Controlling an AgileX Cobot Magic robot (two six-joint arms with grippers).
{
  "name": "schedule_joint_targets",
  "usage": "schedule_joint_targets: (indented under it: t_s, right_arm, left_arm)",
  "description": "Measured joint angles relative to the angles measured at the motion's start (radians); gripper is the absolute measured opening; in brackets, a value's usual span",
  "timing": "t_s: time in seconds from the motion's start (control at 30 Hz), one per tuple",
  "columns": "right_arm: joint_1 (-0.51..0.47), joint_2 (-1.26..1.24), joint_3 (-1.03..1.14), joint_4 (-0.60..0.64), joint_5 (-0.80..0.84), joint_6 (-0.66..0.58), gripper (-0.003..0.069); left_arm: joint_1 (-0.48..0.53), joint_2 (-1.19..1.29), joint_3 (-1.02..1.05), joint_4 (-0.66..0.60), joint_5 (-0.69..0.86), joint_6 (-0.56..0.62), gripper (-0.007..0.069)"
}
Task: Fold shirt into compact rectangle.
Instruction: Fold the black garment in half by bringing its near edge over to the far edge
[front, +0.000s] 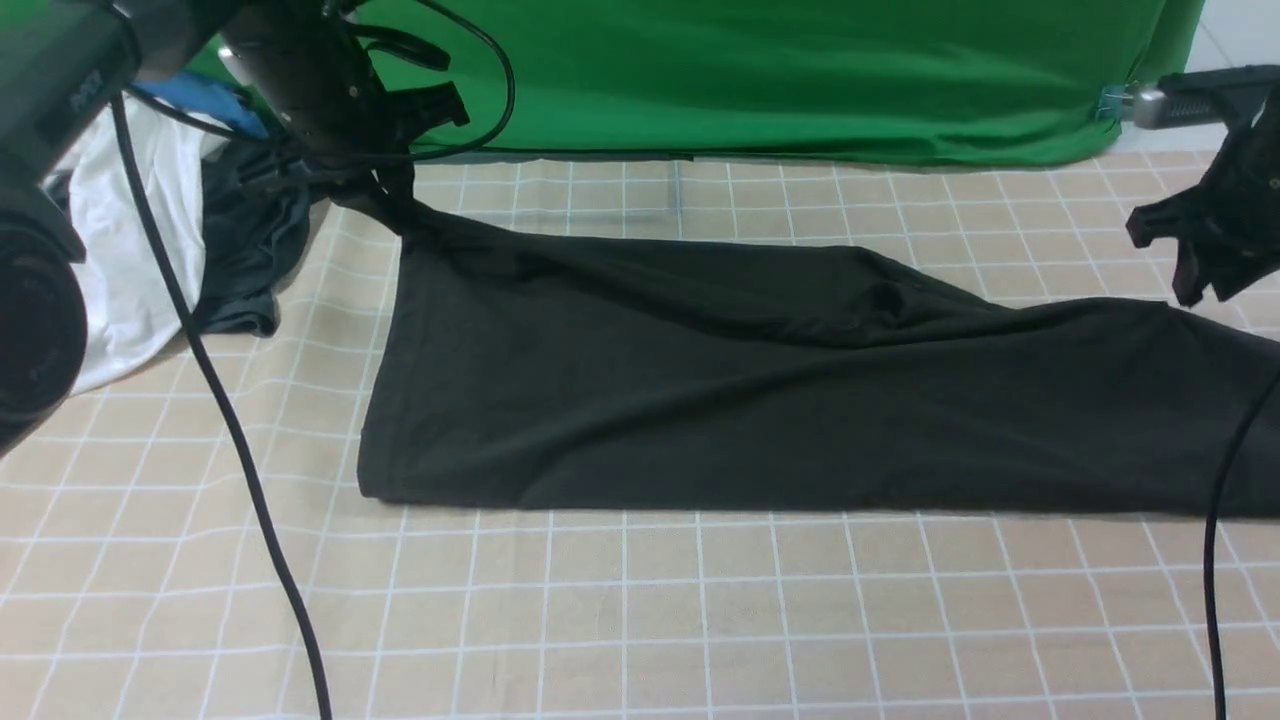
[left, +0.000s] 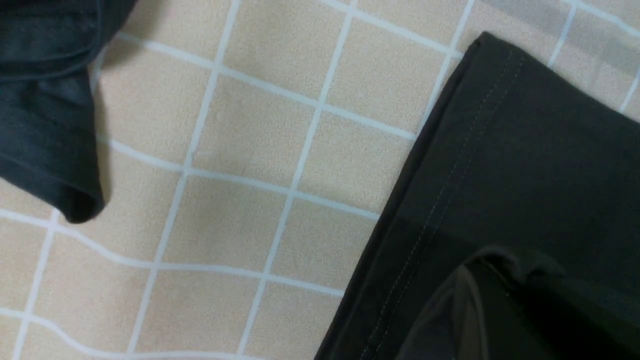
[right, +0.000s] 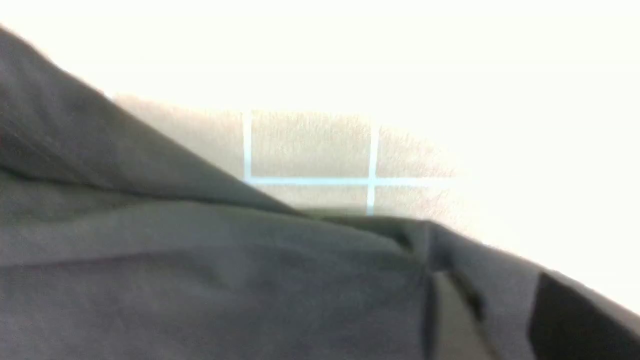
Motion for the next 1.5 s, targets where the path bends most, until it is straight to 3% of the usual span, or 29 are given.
schedule_joint_targets:
  t_s: [0.07,0.2,0.3,0.5,0.57,0.7,1.27,1.33,1.43,1.5]
  right_arm:
    - [0.016,-0.012,-0.009,0.030,0.018,-0.006,0.0343]
    - [0.100,-0.027,-0.017,0.195,0.025,-0.139,0.0263]
    - [0.174,-0.020,-0.017,0.242,-0.002,-0.194,0.0242]
    - [0.294,0.033,-0.018,0.242,-0.039,-0.279,0.0369]
    - [0.319,0.060,-0.018,0.157,-0.078,-0.192,0.0409]
    - [0.323,0.078,-0.018,0.085,-0.126,-0.076,0.0421]
    - [0.333,0.122,-0.018,0.146,-0.188,0.001,0.0420]
    - [0.333,0.128,-0.018,0.148,-0.188,0.001,0.0384]
    - [0.333,0.132,-0.018,0.149,-0.195,-0.004,0.0125]
    - [0.333,0.132,-0.026,0.149,-0.191,-0.015,0.0075]
  left_arm:
    - [0.000,0.001,0.000,0.002,0.000,-0.004,0.0013]
    - [0.000,0.004,0.000,-0.002,-0.003,-0.013,0.0013]
    - [0.000,0.005,0.000,-0.002,-0.003,-0.016,0.0013]
    - [0.000,0.005,0.000,-0.003,-0.002,-0.016,0.0013]
    - [0.000,0.005,0.000,-0.003,-0.001,-0.016,0.0013]
    - [0.000,0.005,0.000,-0.003,-0.001,-0.016,0.0013]
    - [0.000,0.005,0.000,-0.003,-0.001,-0.016,0.0013]
    - [0.000,0.005,0.000,-0.003,-0.001,-0.016,0.0013]
    - [0.000,0.005,0.000,-0.004,-0.001,-0.016,0.0013]
    - [0.000,0.005,0.000,-0.004,-0.001,-0.016,0.0013]
